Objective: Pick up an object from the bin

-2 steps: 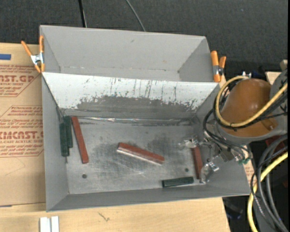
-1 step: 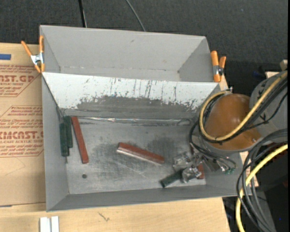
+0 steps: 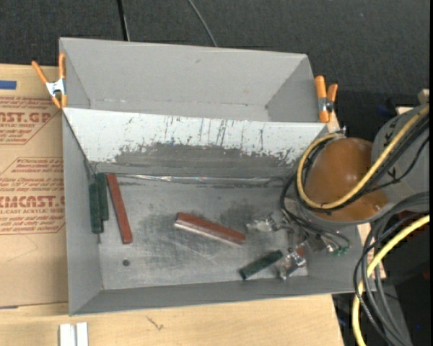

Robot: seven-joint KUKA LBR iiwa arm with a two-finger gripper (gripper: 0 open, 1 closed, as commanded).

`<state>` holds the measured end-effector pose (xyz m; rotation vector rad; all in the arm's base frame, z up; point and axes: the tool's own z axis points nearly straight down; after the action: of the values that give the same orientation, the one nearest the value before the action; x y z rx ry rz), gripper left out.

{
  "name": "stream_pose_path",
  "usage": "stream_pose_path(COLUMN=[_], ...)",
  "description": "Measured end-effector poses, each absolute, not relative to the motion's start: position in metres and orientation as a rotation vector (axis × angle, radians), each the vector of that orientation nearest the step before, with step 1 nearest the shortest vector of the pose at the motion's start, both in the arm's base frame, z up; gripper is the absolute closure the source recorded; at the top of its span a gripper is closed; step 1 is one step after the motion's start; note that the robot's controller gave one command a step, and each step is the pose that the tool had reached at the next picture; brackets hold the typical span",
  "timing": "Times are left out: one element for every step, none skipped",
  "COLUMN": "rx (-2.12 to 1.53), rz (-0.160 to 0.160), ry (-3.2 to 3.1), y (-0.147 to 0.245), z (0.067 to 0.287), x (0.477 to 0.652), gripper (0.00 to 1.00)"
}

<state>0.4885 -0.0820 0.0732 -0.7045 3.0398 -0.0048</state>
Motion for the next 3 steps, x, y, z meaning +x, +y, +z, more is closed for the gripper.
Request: stream_pose_path(rx=[-0.705,-0.962,-0.962], rz=[-0.005,-0.002,-0.002], ry=[3.041,2.994,2.993], y=[-0.082,-0.101,-0.101], z=[0.073,0.072,0.072], x=[0.488,0.505,0.505], gripper=[0.0,1.0,1.0])
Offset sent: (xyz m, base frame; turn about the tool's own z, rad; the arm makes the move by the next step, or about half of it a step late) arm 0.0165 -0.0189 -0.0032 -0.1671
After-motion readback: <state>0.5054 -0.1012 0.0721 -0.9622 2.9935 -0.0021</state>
